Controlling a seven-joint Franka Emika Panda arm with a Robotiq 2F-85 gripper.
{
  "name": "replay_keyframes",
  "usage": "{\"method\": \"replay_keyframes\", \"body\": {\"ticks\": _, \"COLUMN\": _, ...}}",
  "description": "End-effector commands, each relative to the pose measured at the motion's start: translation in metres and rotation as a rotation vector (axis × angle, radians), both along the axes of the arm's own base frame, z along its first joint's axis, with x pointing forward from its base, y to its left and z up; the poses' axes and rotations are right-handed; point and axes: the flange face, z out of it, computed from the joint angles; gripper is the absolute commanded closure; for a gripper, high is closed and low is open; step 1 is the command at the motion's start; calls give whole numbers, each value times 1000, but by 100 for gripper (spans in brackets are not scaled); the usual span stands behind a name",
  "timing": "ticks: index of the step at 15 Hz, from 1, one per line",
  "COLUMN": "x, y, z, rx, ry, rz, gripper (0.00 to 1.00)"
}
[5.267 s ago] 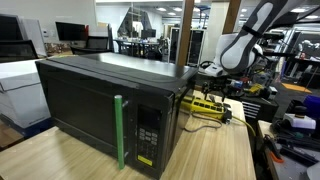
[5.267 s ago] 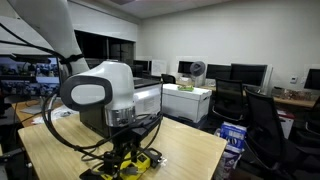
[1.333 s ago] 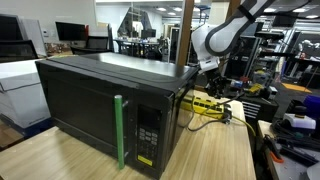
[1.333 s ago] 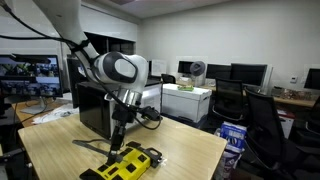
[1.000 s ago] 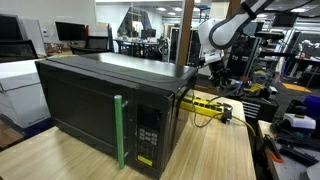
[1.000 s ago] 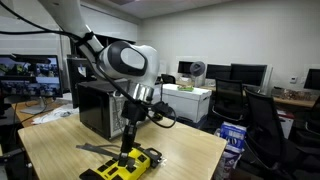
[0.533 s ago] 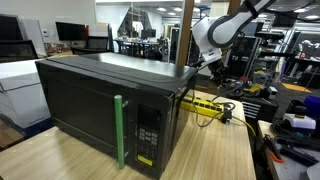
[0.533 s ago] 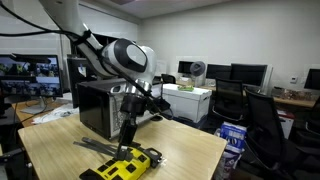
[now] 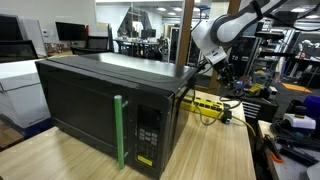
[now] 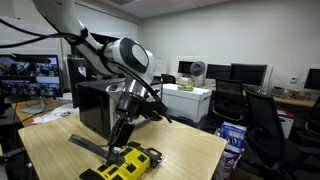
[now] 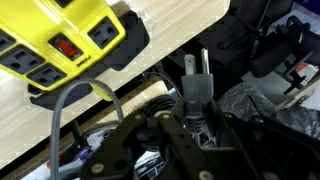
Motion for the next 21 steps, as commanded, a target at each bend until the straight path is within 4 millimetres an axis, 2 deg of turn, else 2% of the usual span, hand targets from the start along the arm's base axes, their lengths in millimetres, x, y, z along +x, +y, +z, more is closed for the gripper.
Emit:
{"method": "replay_keyframes", "body": {"ticks": 1, "x": -4, "y": -8, "z": 0, "rx": 52, "ry": 58, "rz": 10, "gripper": 93}}
{"method": "replay_keyframes", "body": {"ticks": 12, "x": -7, "y": -20, "z": -2, "rx": 133, "ry": 167, "rz": 23, "gripper": 93}}
{"method": "replay_keyframes", "body": {"ticks": 21, "x": 1, "y": -8, "z": -12, "rx": 169, "ry": 218, "rz": 82, "gripper": 93}}
